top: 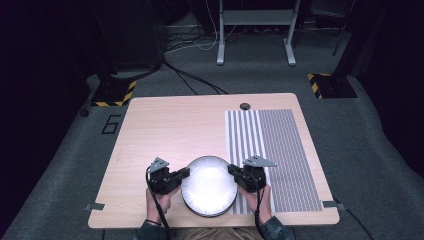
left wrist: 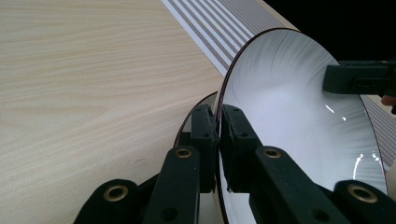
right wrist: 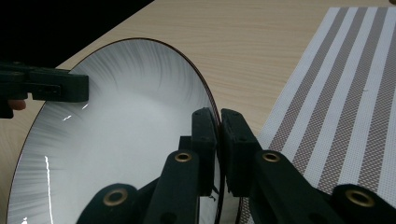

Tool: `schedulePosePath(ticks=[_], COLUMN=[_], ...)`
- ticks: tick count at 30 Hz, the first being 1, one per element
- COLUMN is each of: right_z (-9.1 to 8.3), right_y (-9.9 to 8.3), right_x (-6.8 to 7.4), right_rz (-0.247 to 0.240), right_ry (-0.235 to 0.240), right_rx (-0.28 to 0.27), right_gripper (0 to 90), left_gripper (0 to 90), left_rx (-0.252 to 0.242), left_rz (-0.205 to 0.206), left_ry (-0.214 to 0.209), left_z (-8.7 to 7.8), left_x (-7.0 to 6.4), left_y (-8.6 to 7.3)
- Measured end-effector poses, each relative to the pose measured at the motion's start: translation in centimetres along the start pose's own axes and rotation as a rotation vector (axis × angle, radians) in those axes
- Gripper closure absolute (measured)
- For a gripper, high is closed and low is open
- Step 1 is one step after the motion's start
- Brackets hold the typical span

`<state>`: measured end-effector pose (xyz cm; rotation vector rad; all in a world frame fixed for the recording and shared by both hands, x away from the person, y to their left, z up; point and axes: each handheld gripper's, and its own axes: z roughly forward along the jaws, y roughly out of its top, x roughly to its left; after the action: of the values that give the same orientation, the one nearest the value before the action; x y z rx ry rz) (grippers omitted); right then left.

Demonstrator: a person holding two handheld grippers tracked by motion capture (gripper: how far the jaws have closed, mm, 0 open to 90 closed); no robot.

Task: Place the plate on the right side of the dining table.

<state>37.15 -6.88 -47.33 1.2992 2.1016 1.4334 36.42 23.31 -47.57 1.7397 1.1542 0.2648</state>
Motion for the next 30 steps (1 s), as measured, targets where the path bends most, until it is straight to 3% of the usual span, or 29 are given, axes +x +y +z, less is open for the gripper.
schedulePosePath(ticks=[14,30], right_z=[-1.0,-2.8], right_y=[0.7,1.5], right_x=[0.2,-0.7], right_rz=[-0.025,-0.037], right_ry=[-0.016,-0.052], right_rx=[-0.028,-0.067], right_gripper=[84.3,84.1], left_gripper=[84.0,83.9], left_rx=[-0.022,-0.03], left_rz=[0.014,0.049], left_ry=[-0.011,-0.036], left_z=[0.0,1.0], left_x=[-0.6,-2.0], left_y=[0.8,2.3])
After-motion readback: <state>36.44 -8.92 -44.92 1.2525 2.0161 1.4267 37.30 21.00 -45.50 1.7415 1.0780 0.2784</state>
